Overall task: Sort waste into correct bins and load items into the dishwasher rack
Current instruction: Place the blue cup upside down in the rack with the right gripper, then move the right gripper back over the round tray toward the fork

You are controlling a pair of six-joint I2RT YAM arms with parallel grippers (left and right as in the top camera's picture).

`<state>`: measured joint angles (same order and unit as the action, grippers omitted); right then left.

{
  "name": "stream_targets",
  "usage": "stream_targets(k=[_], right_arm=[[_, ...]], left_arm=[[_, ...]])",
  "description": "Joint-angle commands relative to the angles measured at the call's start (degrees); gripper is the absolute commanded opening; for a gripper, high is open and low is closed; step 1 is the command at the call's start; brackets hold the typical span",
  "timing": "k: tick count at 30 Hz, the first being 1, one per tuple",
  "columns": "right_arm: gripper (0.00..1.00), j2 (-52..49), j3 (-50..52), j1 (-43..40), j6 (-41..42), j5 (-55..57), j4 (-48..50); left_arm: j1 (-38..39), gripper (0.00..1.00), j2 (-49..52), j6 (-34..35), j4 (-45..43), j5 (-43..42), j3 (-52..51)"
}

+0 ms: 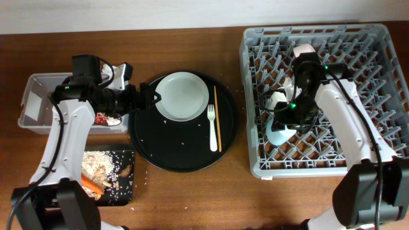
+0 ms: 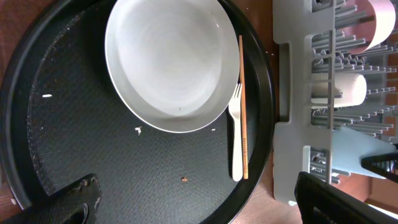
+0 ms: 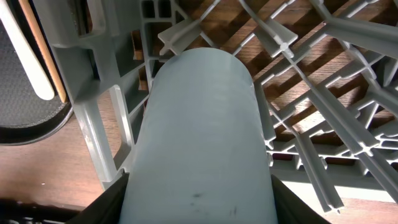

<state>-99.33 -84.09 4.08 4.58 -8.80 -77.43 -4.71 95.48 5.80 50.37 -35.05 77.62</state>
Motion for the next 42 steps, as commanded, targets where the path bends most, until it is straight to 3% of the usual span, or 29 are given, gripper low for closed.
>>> stream_targets(k=[1, 2, 4, 8, 12, 18, 23, 26, 32, 42], right_arm=[[0.14, 0.26, 1.51, 2.51, 0.39, 0.63, 2.58], [0.22, 0.26, 3.08, 3.17, 0.39, 0.96, 4.31], [0.27, 0.17, 4.52, 3.21, 0.37, 0.94, 5.77], [0.67, 0.39, 3.65, 3.13, 0.17, 2.01, 4.44], [0.77, 0.42, -0.42, 3.04, -1.11, 2.27, 0.26], [0.75, 0.44, -2.21, 3.06, -1.11, 0.72, -0.17], [0.51, 1.46, -5.09, 10.43, 2.47, -0.96, 5.20], [0.51, 1.44, -3.06, 16.59, 10.97, 13.79, 13.03], [0.49, 0.63, 1.11, 18.03, 12.44, 16.17, 25.90], [0.43, -7.13, 1.60, 17.99, 12.46, 18.56, 30.42]], left_arm=[[0.22, 0.99, 0.20, -0.31, 0.13, 0.20, 0.20], [0.22, 0.99, 0.20, -0.33, 0.13, 0.20, 0.20], [0.22, 0.99, 0.20, -0.31, 0.13, 0.17, 0.20], [0.22, 0.99, 0.20, -0.31, 0.33, 0.17, 0.20], [0.22, 0.99, 0.20, -0.31, 0.90, 0.17, 0.20], [0.22, 0.99, 0.20, -0.31, 1.11, 0.37, 0.20], [0.22, 0.99, 0.20, -0.33, 1.68, 0.39, 0.20], [0.22, 0.99, 0.20, -0.31, 1.81, 0.39, 0.20], [0.22, 0.99, 0.20, -0.31, 1.81, 0.39, 0.20], [0.22, 0.99, 0.20, -0.33, 1.79, 0.39, 0.20]])
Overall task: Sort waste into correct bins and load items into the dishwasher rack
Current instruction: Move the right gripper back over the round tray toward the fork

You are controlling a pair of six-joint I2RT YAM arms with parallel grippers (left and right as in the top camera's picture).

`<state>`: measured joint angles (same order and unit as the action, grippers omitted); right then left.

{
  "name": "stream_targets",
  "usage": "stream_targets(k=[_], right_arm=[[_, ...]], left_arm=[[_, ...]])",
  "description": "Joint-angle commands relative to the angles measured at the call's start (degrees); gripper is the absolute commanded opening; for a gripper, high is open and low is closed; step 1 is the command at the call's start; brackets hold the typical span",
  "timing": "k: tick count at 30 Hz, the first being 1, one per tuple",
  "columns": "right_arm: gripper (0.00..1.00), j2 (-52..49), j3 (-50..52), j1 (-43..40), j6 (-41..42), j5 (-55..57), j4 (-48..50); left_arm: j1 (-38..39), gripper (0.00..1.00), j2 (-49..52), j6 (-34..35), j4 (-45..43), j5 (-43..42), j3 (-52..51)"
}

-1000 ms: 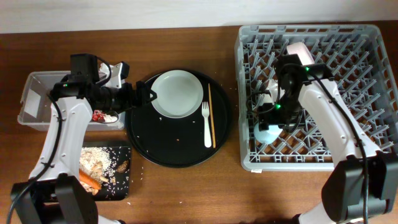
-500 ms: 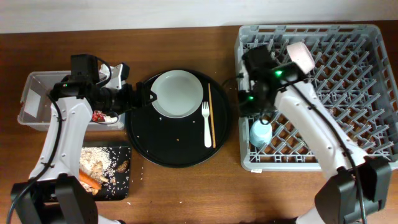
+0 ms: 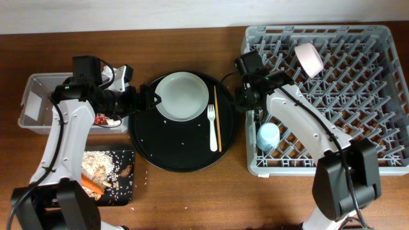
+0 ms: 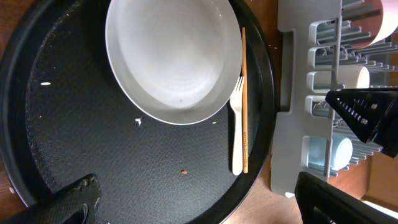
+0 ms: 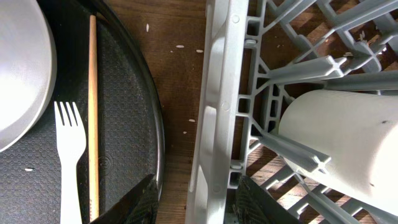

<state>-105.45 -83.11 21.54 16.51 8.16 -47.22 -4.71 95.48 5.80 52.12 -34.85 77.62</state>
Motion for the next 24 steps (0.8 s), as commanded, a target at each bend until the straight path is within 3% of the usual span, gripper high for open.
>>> stream_targets(k=[1, 5, 8, 10, 17, 19, 22, 23, 24], right_arm=[[0.44, -1.03, 0.61, 0.52, 0.52, 1.57, 0.20], [0.42, -1.07, 3.10, 0.52, 0.52, 1.57, 0.79], [0.24, -1.07, 3.41, 0.52, 0.52, 1.55, 0.74], [0.18, -1.07, 3.41, 0.52, 0.52, 1.55, 0.07], [0.16, -1.07, 3.41, 0.52, 0.48, 1.60, -3.17], [0.09, -1.07, 3.41, 0.52, 0.46, 1.60, -3.69], [0.09, -1.07, 3.41, 0.52, 0.44, 1.60, -4.44], [0.17, -1.07, 3.41, 0.52, 0.46, 1.60, -4.44], [0.33, -1.05, 3.41, 0.52, 0.46, 1.60, -4.33]], left_arm=[[0.22, 0.99, 0.20, -0.31, 0.04, 0.20, 0.20], [0.22, 0.99, 0.20, -0.31, 0.04, 0.20, 0.20], [0.22, 0.99, 0.20, -0.33, 0.04, 0.20, 0.20], [0.22, 0.99, 0.20, -0.31, 0.04, 0.20, 0.20], [0.22, 0.99, 0.20, -0.33, 0.04, 0.20, 0.20], [0.22, 0.99, 0.20, -0.31, 0.04, 0.20, 0.20], [0.22, 0.99, 0.20, -0.31, 0.04, 0.20, 0.20], [0.22, 0.99, 0.20, -0.33, 0.04, 0.20, 0.20], [0.22, 0.99, 0.20, -0.33, 0.04, 0.20, 0.20]])
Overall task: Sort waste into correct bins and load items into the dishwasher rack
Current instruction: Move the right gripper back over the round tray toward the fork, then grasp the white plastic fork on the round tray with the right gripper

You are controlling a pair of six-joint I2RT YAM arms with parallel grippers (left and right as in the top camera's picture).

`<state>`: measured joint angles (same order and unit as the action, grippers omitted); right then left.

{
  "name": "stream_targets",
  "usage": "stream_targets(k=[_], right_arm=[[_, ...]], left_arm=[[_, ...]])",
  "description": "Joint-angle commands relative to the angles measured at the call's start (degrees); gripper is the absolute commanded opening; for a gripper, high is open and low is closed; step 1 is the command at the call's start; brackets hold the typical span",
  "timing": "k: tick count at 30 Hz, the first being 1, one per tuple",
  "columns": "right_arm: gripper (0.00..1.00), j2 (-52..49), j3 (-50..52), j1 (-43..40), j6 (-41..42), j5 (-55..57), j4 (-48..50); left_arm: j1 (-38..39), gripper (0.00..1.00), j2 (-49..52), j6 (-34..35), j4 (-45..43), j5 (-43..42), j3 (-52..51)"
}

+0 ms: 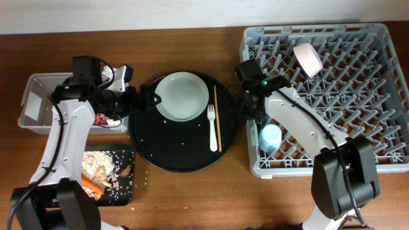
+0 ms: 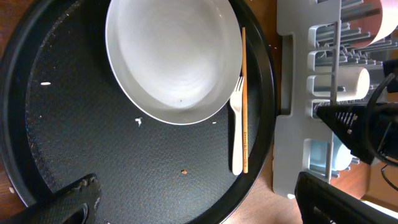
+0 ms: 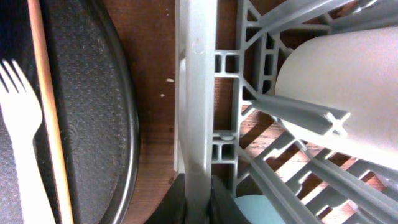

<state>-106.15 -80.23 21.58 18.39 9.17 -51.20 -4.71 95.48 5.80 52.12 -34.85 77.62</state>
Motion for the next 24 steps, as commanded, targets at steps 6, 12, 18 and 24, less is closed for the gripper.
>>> stream_targets(k=[6, 12, 18, 24], right_arm=[[0.55, 0.96, -15.28, 0.50, -3.10, 0.28, -9.75], [0.99, 0.76, -27.02, 0.59, -3.08, -21.24, -18.51], [0.42, 0.61, -17.90, 8.48, -1.31, -15.52, -13.38], [0.43, 0.61, 5.42, 13.07, 8.28, -6.54, 11.80]], left_arm=[[0.22, 0.99, 0.20, -0.31, 0.04, 0.20, 0.20], [0.22, 0.99, 0.20, -0.33, 0.04, 0.20, 0.20], [0.22, 0.99, 0.20, -0.33, 0.04, 0.20, 0.20], [0.22, 0.99, 0.20, -0.31, 0.04, 0.20, 0.20]])
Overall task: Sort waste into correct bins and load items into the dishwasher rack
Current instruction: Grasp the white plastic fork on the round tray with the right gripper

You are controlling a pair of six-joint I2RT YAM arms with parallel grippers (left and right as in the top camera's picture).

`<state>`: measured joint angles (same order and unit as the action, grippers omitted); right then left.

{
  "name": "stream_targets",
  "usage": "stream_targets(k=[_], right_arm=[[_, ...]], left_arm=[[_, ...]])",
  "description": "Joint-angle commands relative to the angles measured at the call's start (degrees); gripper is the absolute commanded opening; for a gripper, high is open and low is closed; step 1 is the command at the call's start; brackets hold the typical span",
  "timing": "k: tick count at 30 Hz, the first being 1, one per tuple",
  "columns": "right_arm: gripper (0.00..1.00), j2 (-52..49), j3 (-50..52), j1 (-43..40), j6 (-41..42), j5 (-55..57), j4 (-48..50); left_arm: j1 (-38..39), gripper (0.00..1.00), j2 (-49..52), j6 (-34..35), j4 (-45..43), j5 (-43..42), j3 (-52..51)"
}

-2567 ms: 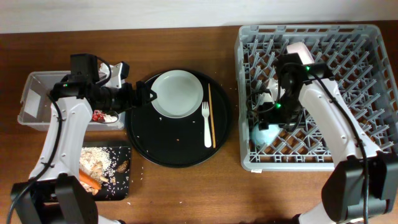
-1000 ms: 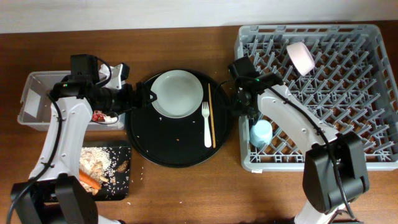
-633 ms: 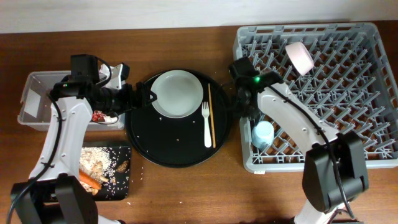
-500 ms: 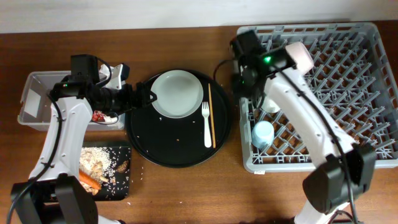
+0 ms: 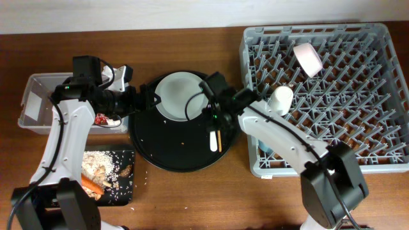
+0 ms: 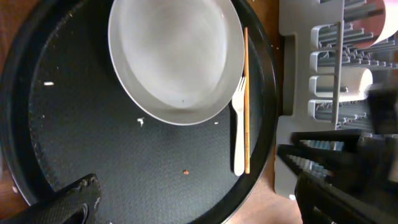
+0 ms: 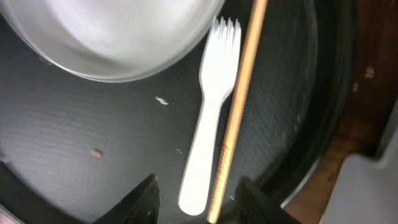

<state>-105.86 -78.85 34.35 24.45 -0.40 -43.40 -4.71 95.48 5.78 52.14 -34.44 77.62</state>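
Observation:
A white plate [image 5: 182, 96] lies at the back of the round black tray [image 5: 160, 150]. To its right lie a white fork [image 7: 211, 112] and a wooden chopstick [image 7: 239, 106], side by side. My right gripper [image 7: 199, 199] is open just above their near ends, one finger on each side of the pair. It shows over the tray's right part in the overhead view [image 5: 214, 121]. My left gripper [image 6: 196, 186] hangs open and empty over the tray's left edge [image 5: 152, 98]. The grey dishwasher rack [image 5: 377, 96] holds a pink cup [image 5: 308, 59], a white cup [image 5: 281, 99] and a blue cup [image 5: 267, 150].
A grey bin [image 5: 35, 105] with waste stands at the far left, under my left arm. In front of it sits a black container [image 5: 105, 176] of food scraps and a carrot piece. Crumbs dot the tray. The rack's left wall [image 6: 292, 62] stands close to the tray's right rim.
My right gripper was at the rack's left wall with its jaws close together. Now it is over the tray above the fork and chopstick, jaws apart. The left arm has not moved.
My right gripper first held the blue cup down inside the rack. Then the cup stood in the rack's front left and the gripper was open at the rack's left edge. It stayed near that wall, and is now over the tray. The left gripper stayed open throughout.

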Motion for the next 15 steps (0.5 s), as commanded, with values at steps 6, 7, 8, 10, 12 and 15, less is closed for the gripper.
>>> stream_targets(k=[6, 7, 8, 10, 12, 15], right_arm=[[0.43, -0.24, 13.09, 0.55, 2.16, 3.08, 20.59], [0.43, -1.44, 13.09, 0.57, 1.33, 3.08, 22.32], [0.44, -2.40, 13.09, 0.57, 1.33, 3.06, 23.26], [0.44, -4.20, 13.07, 0.59, 1.36, 3.02, 24.44], [0.43, -4.83, 13.07, 0.63, 1.33, 3.04, 24.50], [0.42, -7.06, 13.07, 0.63, 1.36, 3.04, 25.27]], left_arm=[[0.22, 0.99, 0.20, -0.28, 0.02, -0.22, 0.20], [0.22, 0.99, 0.20, -0.31, 0.02, -0.22, 0.20], [0.22, 0.99, 0.20, -0.28, 0.02, -0.22, 0.20], [0.22, 0.99, 0.20, -0.28, 0.02, -0.22, 0.20], [0.22, 0.99, 0.20, -0.31, 0.02, -0.22, 0.20], [0.22, 0.99, 0.20, -0.31, 0.02, -0.22, 0.20]])
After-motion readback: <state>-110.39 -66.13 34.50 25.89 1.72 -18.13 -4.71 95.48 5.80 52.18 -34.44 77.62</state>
